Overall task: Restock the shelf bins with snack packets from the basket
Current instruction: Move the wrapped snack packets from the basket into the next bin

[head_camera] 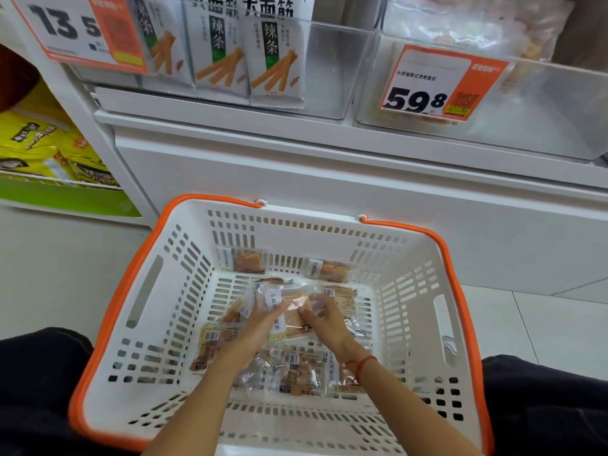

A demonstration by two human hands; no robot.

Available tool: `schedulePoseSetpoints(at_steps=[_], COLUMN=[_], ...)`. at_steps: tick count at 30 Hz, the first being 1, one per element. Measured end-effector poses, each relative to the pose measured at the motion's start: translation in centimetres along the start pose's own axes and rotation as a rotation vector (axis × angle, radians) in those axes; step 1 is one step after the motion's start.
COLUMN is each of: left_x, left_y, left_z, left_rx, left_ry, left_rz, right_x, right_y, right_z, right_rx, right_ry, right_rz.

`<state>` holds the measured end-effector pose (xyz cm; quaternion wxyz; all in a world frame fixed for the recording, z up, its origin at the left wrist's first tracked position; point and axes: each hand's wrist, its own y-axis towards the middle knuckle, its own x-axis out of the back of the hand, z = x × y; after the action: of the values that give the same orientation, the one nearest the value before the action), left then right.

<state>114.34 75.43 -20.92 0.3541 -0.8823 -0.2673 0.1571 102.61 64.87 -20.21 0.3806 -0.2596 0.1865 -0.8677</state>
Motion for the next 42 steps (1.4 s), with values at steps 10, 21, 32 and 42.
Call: schedulePoseSetpoints(at_steps=[10,21,32,42], left_x=[2.0,2.0,0.3,-0.4], left_y=[2.6,1.0,-1.1,-1.1], left_z=[-0.1,-0.8,-1.2,-1.3], left_rx=[0.067,-0.081,-0.081,0.020], left_ry=[-0.399,-0.249,0.085,0.013], left_rz=[-0.250,-0.308,-0.033,0.058], right_x=[3.6,7.0,9.7,6.0], right_y=[4.2,3.7,1.0,2.4], right_z=[1.0,3.7,10.3,5.6], right_rx=[0.378,0.386,0.112,0.231], right_ry=[-0.960,-1.150,-0.768,-0.580], right_rz=[-0.468,-0.170,0.526,0.220])
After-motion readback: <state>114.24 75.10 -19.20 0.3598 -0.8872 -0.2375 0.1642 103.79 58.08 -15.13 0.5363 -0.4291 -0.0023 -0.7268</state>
